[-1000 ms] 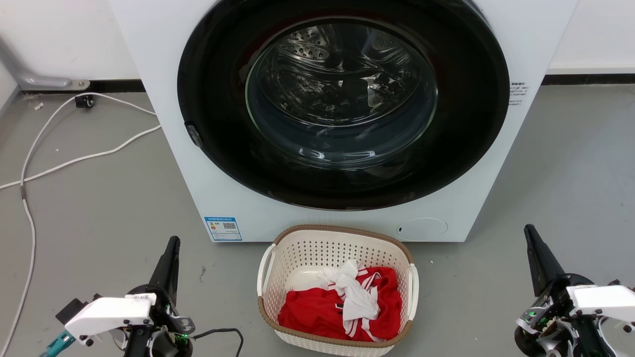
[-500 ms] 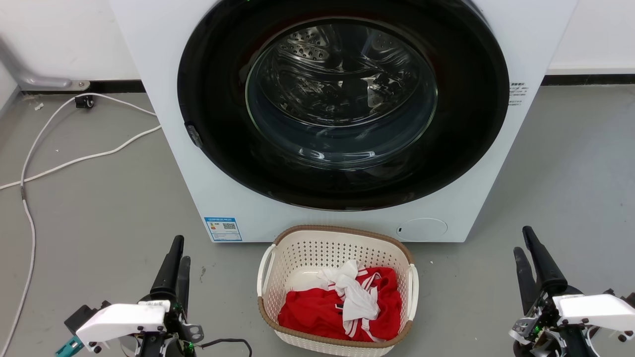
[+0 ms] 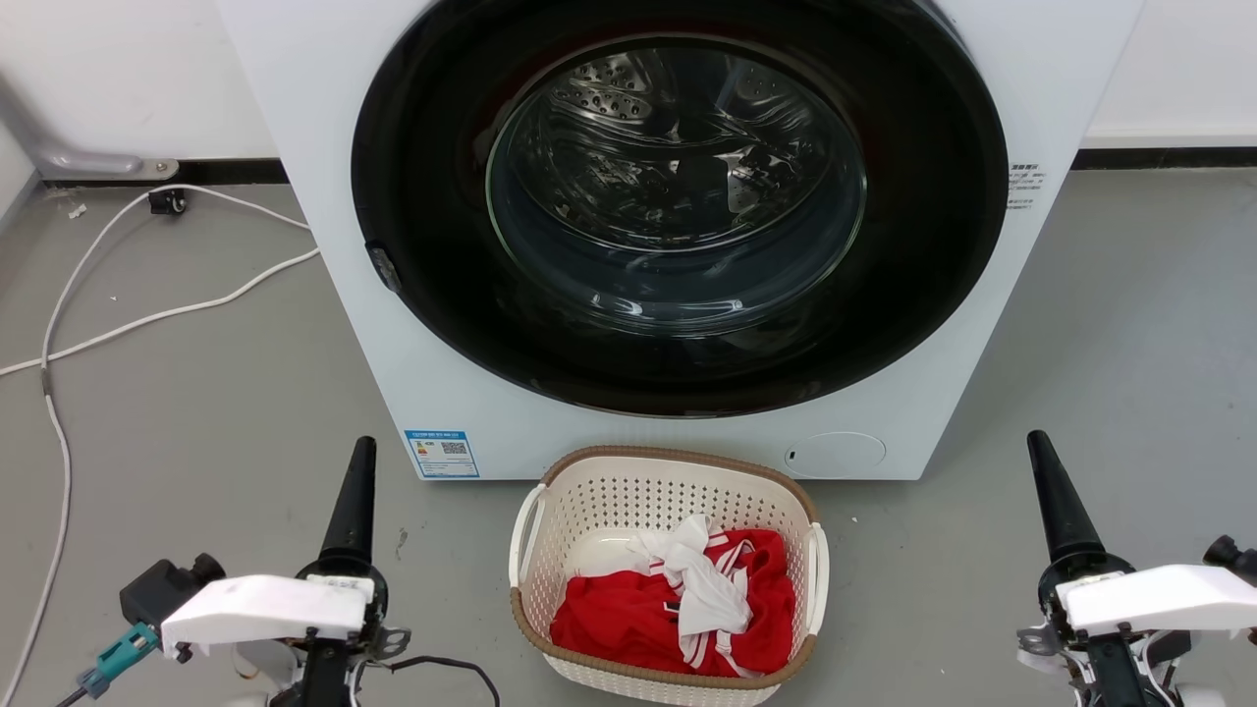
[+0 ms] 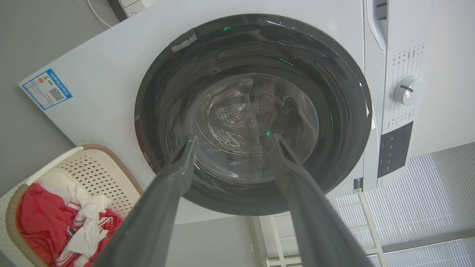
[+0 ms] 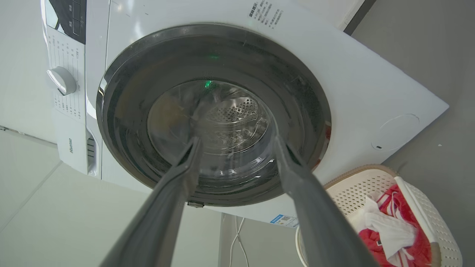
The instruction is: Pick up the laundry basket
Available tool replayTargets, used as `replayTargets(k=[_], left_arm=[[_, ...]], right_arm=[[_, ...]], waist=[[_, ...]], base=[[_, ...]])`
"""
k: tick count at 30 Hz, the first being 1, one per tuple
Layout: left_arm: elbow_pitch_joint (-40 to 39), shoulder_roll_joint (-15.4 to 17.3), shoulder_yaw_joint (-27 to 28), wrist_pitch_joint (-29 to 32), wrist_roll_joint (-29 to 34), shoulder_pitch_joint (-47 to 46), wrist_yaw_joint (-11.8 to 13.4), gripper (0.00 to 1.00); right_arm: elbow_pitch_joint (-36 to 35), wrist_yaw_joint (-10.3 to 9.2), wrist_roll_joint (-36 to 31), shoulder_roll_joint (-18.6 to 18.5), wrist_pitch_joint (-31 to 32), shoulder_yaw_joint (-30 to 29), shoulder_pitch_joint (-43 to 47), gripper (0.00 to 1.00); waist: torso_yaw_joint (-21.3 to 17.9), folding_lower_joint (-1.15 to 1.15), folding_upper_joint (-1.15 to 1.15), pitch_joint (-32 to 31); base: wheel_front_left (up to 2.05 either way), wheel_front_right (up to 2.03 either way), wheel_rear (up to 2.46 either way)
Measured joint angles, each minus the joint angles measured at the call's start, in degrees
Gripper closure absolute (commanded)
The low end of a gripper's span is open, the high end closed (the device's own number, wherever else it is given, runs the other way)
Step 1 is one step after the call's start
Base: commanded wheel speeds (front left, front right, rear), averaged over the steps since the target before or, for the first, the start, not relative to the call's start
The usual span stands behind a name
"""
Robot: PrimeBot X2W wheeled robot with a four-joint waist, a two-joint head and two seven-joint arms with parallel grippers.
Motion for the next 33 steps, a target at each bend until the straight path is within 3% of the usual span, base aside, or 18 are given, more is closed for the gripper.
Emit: replayTargets(k=[12,33], left_arm=[[-0.78,-0.05,-3.39,-2.4,15.61,-0.71,2.29,0.0],[0.14,-0.15,-6.41,-6.19,35.98,-1.89,4.91,0.0]], right_arm=[[-1.14,0.0,-14.84,0.08,-2.43,0.86,0.13,0.0],[0.43,0.01,-34.43,0.19,-6.2,1.99,0.6,0.0]], waist=[[0.2,0.0,0.0,-0.07],[0.42,0.0,0.0,-0.44]], base=[[0.0,0.0,0.0],[0.0,0.0,0.0]])
